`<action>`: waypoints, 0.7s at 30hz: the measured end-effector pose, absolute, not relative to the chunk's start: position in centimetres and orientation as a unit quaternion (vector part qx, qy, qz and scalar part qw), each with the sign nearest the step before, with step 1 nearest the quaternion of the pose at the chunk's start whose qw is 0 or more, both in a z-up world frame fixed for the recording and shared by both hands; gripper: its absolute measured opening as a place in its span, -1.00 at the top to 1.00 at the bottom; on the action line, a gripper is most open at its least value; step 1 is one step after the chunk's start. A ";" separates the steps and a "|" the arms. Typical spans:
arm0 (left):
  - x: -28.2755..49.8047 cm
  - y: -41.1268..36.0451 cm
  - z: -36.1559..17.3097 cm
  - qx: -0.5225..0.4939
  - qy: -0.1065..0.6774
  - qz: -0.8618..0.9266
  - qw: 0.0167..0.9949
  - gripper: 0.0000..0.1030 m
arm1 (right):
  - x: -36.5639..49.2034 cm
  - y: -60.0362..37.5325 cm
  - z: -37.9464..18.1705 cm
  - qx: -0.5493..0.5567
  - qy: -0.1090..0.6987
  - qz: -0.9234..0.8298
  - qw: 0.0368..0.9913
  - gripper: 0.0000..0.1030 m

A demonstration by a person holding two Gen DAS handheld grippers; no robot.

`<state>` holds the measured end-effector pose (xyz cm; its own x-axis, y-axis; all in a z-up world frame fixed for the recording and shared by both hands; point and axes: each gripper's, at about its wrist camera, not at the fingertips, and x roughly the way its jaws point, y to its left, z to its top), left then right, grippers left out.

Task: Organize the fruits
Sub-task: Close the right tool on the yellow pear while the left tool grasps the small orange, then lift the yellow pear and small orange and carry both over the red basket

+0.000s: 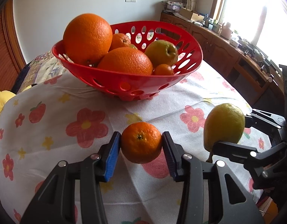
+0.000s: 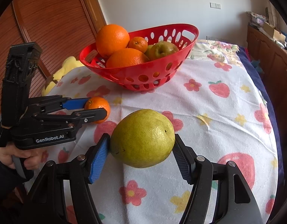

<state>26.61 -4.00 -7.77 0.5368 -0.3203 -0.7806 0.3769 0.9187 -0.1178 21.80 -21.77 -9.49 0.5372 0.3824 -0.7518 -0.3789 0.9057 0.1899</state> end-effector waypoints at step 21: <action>27.8 -1.9 2.9 0.035 0.327 -0.211 0.920 0.16 | 25.5 -22.9 0.4 -0.039 0.316 0.224 0.921 -0.33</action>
<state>27.84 -1.94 2.90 0.6971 -0.3654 -0.6169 0.4115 0.9085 -0.0731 25.51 -22.87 0.38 0.7006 0.3877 -0.5991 -0.4367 0.8969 0.0697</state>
